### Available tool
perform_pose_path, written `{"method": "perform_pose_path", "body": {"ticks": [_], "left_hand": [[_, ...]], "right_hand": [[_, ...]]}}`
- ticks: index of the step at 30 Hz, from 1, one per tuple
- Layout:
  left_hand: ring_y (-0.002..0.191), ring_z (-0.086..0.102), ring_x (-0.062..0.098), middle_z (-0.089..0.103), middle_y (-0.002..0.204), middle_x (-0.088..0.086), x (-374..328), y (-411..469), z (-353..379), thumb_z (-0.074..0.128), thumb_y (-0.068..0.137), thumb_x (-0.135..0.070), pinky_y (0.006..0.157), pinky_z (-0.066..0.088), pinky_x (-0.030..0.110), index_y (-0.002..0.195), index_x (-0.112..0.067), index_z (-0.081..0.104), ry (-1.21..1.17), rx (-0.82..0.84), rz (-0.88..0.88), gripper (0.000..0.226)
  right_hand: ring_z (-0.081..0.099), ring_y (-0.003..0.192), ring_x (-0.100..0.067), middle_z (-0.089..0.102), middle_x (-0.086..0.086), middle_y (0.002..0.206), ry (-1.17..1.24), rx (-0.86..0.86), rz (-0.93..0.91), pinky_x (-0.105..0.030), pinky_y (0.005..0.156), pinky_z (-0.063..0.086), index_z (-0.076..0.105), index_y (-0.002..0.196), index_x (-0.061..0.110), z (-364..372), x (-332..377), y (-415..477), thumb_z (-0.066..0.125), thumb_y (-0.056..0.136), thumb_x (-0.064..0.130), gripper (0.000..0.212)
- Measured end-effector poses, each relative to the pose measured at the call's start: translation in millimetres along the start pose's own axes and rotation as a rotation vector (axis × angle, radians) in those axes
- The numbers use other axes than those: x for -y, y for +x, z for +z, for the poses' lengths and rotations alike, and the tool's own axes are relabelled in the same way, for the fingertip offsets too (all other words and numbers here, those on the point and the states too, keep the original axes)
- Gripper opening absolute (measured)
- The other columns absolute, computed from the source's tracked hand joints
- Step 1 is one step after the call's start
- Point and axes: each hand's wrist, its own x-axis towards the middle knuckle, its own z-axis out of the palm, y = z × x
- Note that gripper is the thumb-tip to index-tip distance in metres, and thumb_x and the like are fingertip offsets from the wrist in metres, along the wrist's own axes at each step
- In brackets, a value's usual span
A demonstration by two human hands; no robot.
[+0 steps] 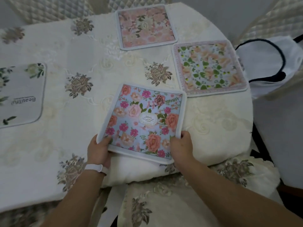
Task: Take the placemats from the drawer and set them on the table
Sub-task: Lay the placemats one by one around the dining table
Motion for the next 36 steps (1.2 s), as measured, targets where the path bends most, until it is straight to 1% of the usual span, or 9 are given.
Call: {"method": "perform_pose_path", "body": {"ticks": [5,9,12,15,18,23,26,32,36], "left_hand": [[0.103,0.066,0.033,0.069,0.114,0.012,21.3,-25.8,30.1,0.068,0.083,0.001,0.078,0.058,0.049,0.124,-0.008,0.061,-0.241,-0.091,-0.051,0.042],[0.101,0.066,0.031,0.070,0.112,0.008,39.9,-34.1,41.0,0.067,0.083,0.001,0.086,0.055,0.052,0.120,-0.012,0.063,-0.136,-0.128,-0.038,0.039],[0.098,0.067,0.032,0.070,0.109,0.010,39.7,-31.7,34.2,0.064,0.085,0.004,0.081,0.057,0.049,0.118,-0.010,0.063,-0.091,-0.130,-0.038,0.036],[0.094,0.066,0.034,0.069,0.106,0.015,34.8,-27.8,21.6,0.062,0.086,0.005,0.076,0.057,0.044,0.113,-0.006,0.063,-0.021,-0.103,-0.039,0.029],[0.095,0.066,0.036,0.069,0.104,0.016,28.0,-27.1,13.2,0.059,0.088,0.008,0.081,0.055,0.048,0.107,-0.004,0.064,0.030,-0.010,-0.049,0.024],[0.090,0.068,0.033,0.072,0.096,0.009,13.2,-15.4,4.1,0.057,0.088,0.009,0.072,0.058,0.041,0.099,-0.011,0.066,0.165,0.091,-0.020,0.024],[0.082,0.068,0.028,0.071,0.089,0.008,2.6,-10.3,6.7,0.057,0.087,0.010,0.059,0.058,0.030,0.095,-0.014,0.065,0.240,0.111,0.011,0.026],[0.094,0.067,0.036,0.069,0.105,0.017,-9.5,4.5,25.8,0.061,0.084,0.006,0.082,0.056,0.049,0.111,-0.006,0.064,0.325,0.161,0.081,0.029],[0.084,0.067,0.034,0.067,0.102,0.018,-13.9,11.9,46.4,0.062,0.084,0.006,0.058,0.058,0.034,0.110,-0.002,0.063,0.331,0.157,0.092,0.027]], "right_hand": [[0.066,0.084,-0.026,0.064,-0.008,0.095,-0.039,0.039,0.007,-0.050,0.079,0.058,0.052,0.100,0.021,4.7,-10.0,10.4,0.053,0.088,0.010,0.017],[0.066,0.081,-0.023,0.066,-0.007,0.094,-0.050,0.086,-0.011,-0.043,0.076,0.059,0.055,0.104,0.017,2.6,-1.3,17.6,0.057,0.087,0.008,0.019],[0.070,0.081,-0.024,0.068,-0.007,0.096,-0.030,0.077,-0.048,-0.042,0.072,0.061,0.058,0.106,0.013,-5.5,16.6,40.5,0.062,0.089,0.016,0.018],[0.069,0.083,-0.028,0.068,-0.010,0.097,-0.004,0.062,-0.042,-0.045,0.075,0.060,0.058,0.106,0.010,-15.7,40.5,74.2,0.065,0.088,0.013,0.020],[0.071,0.084,-0.031,0.070,-0.015,0.100,0.028,0.112,-0.031,-0.050,0.075,0.060,0.062,0.104,0.009,-27.5,60.9,104.6,0.068,0.083,0.012,0.023],[0.068,0.092,-0.031,0.068,-0.011,0.092,-0.113,0.150,-0.075,-0.045,0.082,0.059,0.068,0.090,0.015,-47.8,74.8,118.7,0.070,0.080,0.008,0.012],[0.068,0.081,-0.022,0.069,-0.008,0.085,-0.297,0.230,-0.112,-0.033,0.068,0.059,0.070,0.096,0.009,-64.5,67.6,110.4,0.065,0.084,0.004,0.014],[0.072,0.086,-0.029,0.073,-0.012,0.092,-0.475,0.343,-0.028,-0.047,0.077,0.061,0.069,0.087,0.010,-103.7,52.1,96.8,0.068,0.081,0.003,0.009],[0.070,0.087,-0.027,0.069,-0.014,0.094,-0.558,0.358,-0.027,-0.042,0.074,0.061,0.060,0.086,0.009,-116.5,43.7,87.1,0.062,0.087,0.005,0.005]]}}
